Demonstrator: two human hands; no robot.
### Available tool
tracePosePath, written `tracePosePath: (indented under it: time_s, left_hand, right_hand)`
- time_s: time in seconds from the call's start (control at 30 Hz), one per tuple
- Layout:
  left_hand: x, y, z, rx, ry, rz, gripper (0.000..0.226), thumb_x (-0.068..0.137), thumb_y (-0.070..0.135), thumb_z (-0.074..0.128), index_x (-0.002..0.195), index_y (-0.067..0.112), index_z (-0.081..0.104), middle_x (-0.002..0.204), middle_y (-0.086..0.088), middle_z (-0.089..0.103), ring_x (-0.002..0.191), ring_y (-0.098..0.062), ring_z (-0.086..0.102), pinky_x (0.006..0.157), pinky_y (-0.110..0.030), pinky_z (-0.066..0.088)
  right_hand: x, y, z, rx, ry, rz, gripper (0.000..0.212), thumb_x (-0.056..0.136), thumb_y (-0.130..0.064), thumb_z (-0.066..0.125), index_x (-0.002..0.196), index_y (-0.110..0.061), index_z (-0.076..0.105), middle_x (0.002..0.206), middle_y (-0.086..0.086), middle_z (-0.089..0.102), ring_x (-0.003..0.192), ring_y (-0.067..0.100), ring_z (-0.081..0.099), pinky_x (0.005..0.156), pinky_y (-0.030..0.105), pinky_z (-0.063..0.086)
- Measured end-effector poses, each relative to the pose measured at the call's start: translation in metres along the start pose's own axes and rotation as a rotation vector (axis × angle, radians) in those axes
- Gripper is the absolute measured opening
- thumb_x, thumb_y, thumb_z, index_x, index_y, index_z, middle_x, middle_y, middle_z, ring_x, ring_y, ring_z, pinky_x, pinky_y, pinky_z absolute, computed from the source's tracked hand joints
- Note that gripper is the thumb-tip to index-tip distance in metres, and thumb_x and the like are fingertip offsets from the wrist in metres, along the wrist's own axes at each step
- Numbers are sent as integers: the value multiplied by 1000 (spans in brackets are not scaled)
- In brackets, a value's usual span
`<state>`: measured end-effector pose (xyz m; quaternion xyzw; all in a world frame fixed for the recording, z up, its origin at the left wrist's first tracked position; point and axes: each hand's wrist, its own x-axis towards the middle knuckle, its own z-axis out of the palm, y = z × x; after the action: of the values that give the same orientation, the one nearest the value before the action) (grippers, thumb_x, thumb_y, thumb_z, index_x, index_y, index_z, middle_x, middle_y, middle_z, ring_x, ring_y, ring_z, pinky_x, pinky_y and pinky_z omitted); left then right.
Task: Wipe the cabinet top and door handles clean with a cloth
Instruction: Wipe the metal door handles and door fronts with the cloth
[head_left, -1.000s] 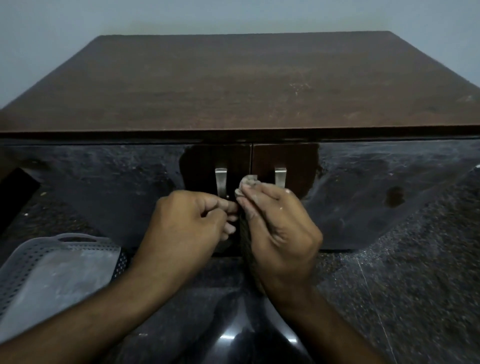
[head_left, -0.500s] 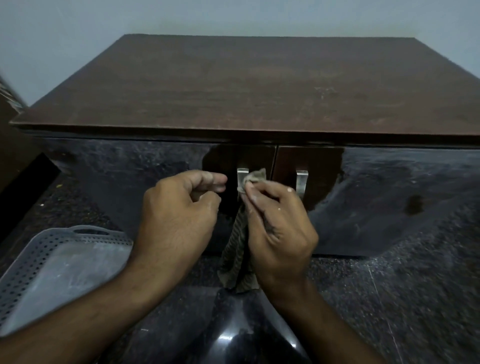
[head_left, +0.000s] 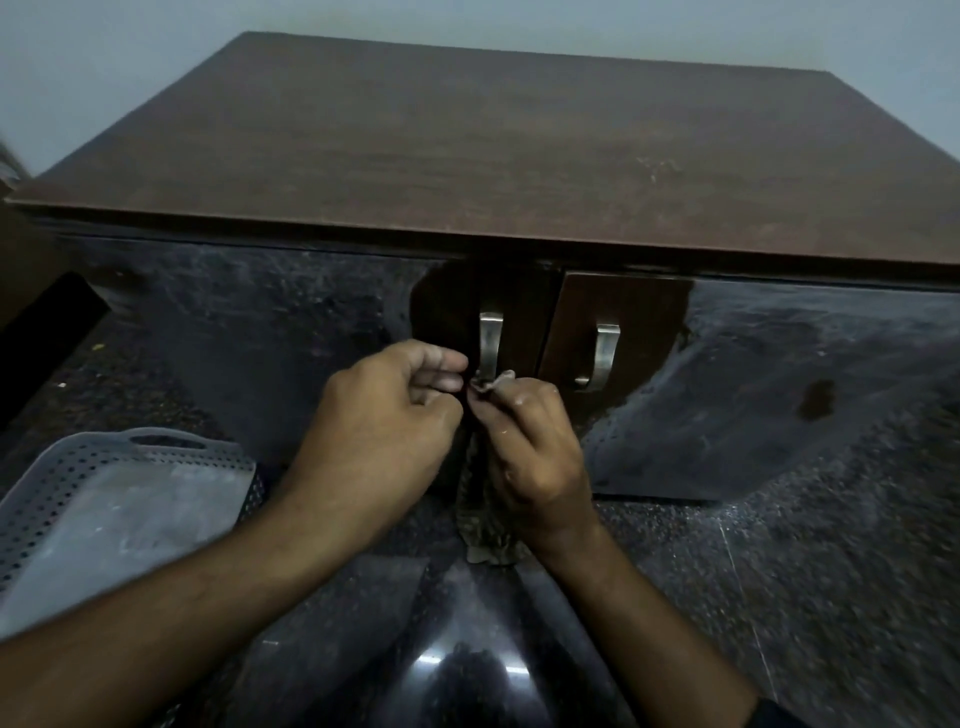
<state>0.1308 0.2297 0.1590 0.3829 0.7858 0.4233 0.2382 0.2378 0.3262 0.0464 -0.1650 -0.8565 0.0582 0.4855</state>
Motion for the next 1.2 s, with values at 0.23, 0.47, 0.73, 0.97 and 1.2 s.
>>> tracePosePath:
  time_s: [0.23,0.47,0.73,0.97,1.2]
  left_hand:
    - [5,-6,-8,232,-104,-123,27,90,20,61,114,32,64,84,10,68,72,-6,65,58,-16,49]
    - [6,-13,-6,299,-429,-208,23,68,33,79,89,39,70,85,9,73,82,-10,68,82,-32,56]
    - [0,12,-32,-237,-212,-165,21,90,-11,55,89,4,70,76,-15,72,71,-20,72,75,-43,63]
    - [-6,20,-43,-446,-240,-143,25,92,-13,45,98,-4,68,92,-18,77,84,-24,76,70,-34,63]
    - [-1,5,-51,77,-319,-235,39,68,15,70,104,28,64,101,-5,74,95,-24,69,78,-40,58]
  right_hand:
    - [14,-33,-16,240,147,405,19,84,5,78,102,0,77,96,10,67,92,13,66,80,19,54]
    - [58,-60,-59,566,218,558,18,80,3,80,98,0,78,92,11,70,89,10,69,80,15,52]
    - [38,-43,-83,590,-449,908,36,82,-9,80,112,-26,69,92,2,66,72,14,61,66,26,57]
    - [37,-40,-79,1163,-512,1282,59,74,-26,86,126,-19,59,120,6,72,107,25,72,84,49,61]
    - [41,-40,-70,1236,-234,1130,41,76,8,69,116,2,68,108,22,74,97,39,72,80,47,62]
